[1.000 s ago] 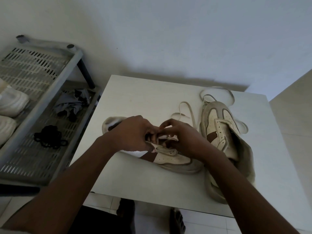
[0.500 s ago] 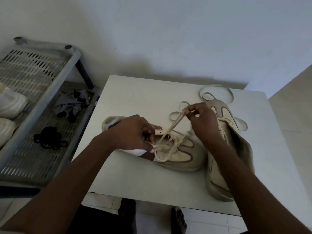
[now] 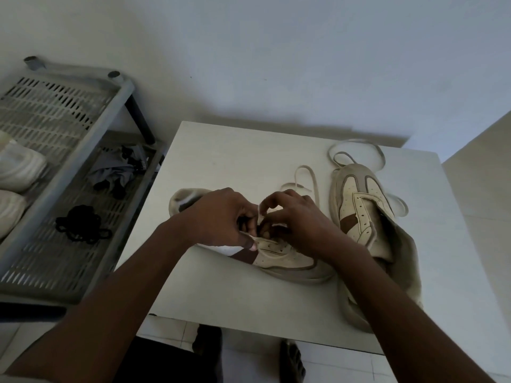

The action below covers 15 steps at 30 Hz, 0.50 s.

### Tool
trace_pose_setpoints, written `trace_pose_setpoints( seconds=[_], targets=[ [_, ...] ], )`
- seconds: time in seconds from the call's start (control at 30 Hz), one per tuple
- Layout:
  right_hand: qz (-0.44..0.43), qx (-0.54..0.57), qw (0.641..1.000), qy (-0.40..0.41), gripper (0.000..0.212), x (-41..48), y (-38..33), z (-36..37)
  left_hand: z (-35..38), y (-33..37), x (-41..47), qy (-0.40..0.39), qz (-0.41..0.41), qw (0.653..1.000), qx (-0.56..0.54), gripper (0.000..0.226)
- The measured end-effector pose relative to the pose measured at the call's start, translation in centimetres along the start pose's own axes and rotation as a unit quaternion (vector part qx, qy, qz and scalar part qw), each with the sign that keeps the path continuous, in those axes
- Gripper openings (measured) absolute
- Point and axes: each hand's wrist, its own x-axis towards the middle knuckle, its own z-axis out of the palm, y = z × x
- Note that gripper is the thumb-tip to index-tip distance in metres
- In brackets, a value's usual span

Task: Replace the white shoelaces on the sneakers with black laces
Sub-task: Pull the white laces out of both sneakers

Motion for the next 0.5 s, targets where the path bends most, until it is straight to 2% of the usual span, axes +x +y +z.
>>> trace_pose_setpoints(
  seconds=[0.07,0.13,0.2,0.23,0.27,0.3,0.37,0.4,0.43,0.5],
  targets=[
    [0.013,-0.043,0.998,0.048,0.023,0.4,0.3,0.3,0.0,-0.1,0.0,-0.004,0.002,1.0,-0.002,0.039],
    [0.082,-0.025,0.976,0.2,0.025,0.6,1.9,0.3,0.0,-0.2,-0.1,-0.012,-0.004,1.0,-0.006,0.037],
    [0.212,0.078,0.907,0.354,0.021,0.2,3.8,-1.3,0.0,-0.2,-0.2,-0.014,-0.009,1.0,-0.007,0.036],
    [0.28,0.133,0.871,0.381,0.019,-0.1,4.5,-2.1,0.0,-0.2,-0.2,-0.012,-0.007,1.0,-0.008,0.037],
    [0.319,0.164,0.854,0.376,0.016,-0.5,4.8,-2.5,0.0,-0.1,-0.2,-0.014,-0.007,1.0,-0.006,0.037],
    [0.312,0.155,0.866,0.357,0.016,-0.7,4.8,-2.4,-0.1,0.0,-0.2,-0.017,-0.005,1.0,-0.002,0.038],
    [0.185,0.138,0.93,0.287,0.028,-0.5,3.4,-2.3,-0.1,0.0,0.0,-0.02,-0.002,1.0,0.004,0.037],
    [0.108,0.144,0.959,0.22,0.033,-0.3,2.4,-2.1,-0.1,0.0,0.0,-0.02,-0.002,1.0,0.006,0.035],
    [0.057,0.144,0.978,0.137,0.036,-0.1,1.3,-1.9,-0.1,0.0,0.0,-0.017,-0.007,1.0,0.007,0.032],
    [0.015,0.091,0.996,0.009,0.037,0.2,0.3,-1.0,-0.1,-0.2,-0.1,-0.01,-0.013,1.0,0.002,0.03]
  ],
)
